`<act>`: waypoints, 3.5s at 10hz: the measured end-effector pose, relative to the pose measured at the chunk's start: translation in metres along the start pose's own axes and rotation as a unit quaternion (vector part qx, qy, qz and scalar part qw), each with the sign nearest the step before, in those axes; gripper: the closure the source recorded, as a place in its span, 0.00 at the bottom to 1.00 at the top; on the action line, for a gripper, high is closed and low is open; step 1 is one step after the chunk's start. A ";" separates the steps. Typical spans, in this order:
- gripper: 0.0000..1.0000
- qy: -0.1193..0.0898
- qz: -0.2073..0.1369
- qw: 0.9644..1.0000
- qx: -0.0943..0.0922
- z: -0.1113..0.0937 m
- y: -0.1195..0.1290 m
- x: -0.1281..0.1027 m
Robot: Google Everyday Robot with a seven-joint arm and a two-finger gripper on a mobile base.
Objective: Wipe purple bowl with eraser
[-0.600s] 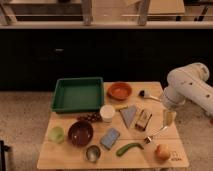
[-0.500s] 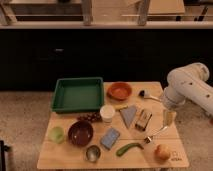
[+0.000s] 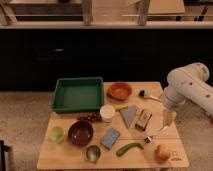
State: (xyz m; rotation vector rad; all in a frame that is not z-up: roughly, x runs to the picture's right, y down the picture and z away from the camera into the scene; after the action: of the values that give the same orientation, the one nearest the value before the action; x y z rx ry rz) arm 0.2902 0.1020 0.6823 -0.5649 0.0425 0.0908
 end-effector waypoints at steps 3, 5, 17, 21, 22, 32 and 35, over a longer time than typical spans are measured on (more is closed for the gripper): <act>0.20 0.000 0.000 1.000 0.000 0.000 0.000 0.000; 0.20 0.000 0.000 1.000 0.000 0.000 0.000 0.000; 0.20 0.020 -0.084 0.996 0.002 0.027 0.002 -0.028; 0.20 0.021 -0.104 0.994 0.006 0.042 -0.002 -0.044; 0.20 0.021 -0.116 0.993 0.007 0.046 -0.003 -0.050; 0.20 0.013 -0.169 0.985 0.007 0.085 -0.013 -0.091; 0.20 0.009 -0.179 0.984 0.005 0.098 -0.017 -0.097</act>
State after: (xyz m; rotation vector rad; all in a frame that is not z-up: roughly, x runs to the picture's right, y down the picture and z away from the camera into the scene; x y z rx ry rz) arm 0.1965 0.1330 0.7805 -0.5562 -0.0416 -0.2643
